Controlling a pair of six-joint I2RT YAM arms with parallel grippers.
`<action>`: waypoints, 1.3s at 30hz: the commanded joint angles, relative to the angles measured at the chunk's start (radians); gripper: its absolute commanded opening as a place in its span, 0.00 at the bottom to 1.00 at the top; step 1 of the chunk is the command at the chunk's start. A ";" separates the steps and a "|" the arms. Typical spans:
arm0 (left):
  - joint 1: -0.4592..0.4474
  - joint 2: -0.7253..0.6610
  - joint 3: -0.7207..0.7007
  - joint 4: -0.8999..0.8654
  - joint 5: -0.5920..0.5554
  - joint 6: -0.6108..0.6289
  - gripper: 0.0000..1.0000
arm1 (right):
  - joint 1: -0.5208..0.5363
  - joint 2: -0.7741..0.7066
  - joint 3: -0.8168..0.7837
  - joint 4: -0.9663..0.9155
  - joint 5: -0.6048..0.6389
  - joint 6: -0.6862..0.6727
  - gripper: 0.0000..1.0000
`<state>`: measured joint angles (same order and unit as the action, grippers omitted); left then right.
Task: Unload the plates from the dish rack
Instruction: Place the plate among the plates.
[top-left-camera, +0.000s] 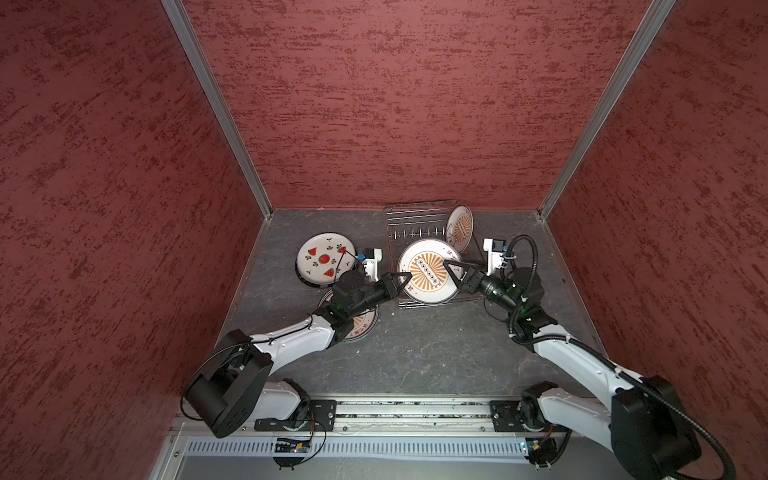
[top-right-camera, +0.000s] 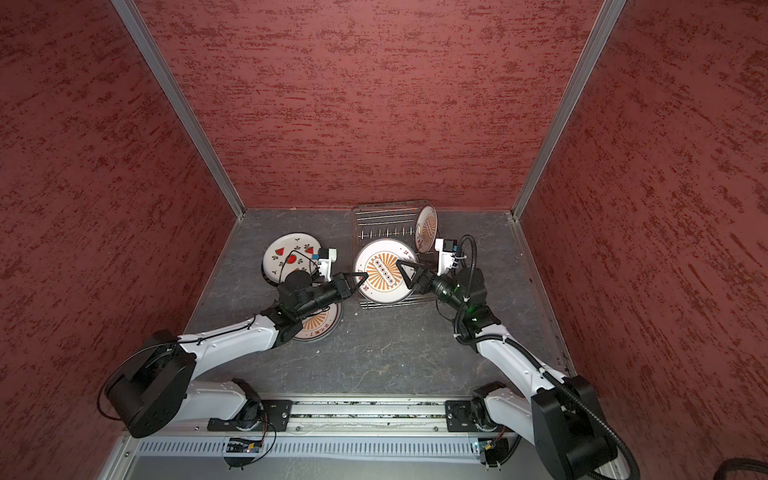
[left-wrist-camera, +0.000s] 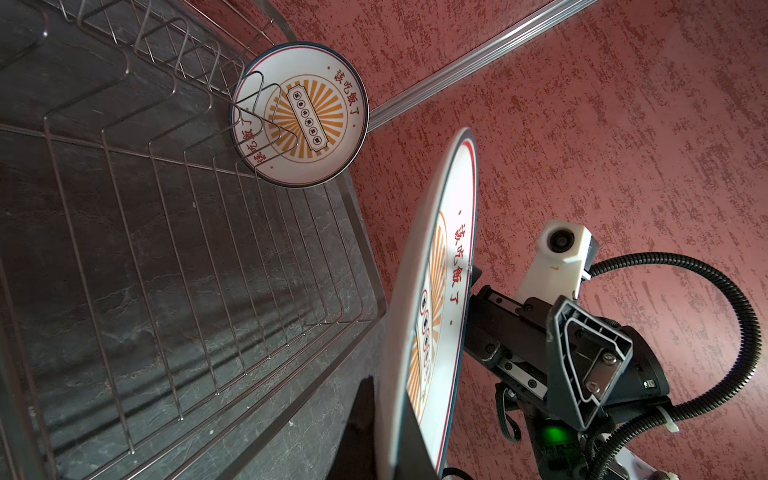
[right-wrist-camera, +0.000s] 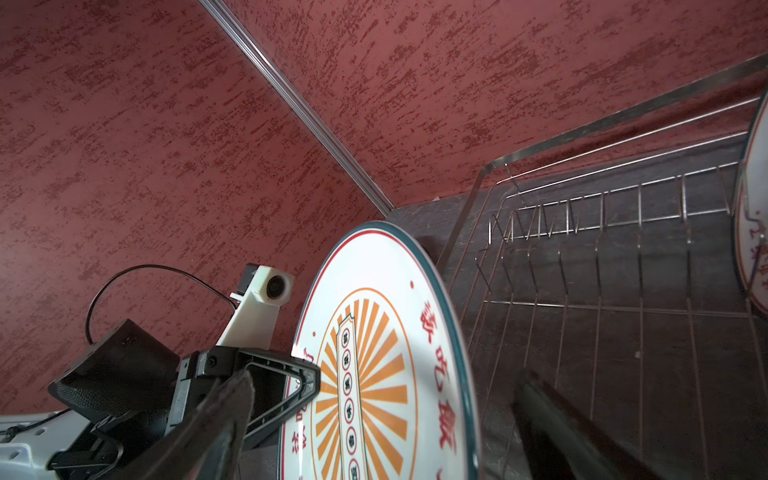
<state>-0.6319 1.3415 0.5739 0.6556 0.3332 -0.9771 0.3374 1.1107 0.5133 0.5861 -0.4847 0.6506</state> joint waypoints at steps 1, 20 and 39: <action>0.013 -0.045 0.016 0.030 -0.011 -0.008 0.00 | 0.002 -0.025 0.015 -0.021 0.034 -0.018 0.99; 0.212 -0.423 -0.138 -0.298 -0.048 -0.055 0.00 | 0.148 -0.002 0.048 -0.028 0.044 -0.214 0.99; 0.448 -0.637 -0.205 -0.652 -0.005 -0.123 0.00 | 0.413 0.223 0.212 -0.089 0.401 -0.375 0.99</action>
<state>-0.2024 0.7170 0.3603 0.0414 0.3035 -1.0821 0.7265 1.3098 0.6884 0.4831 -0.1577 0.3141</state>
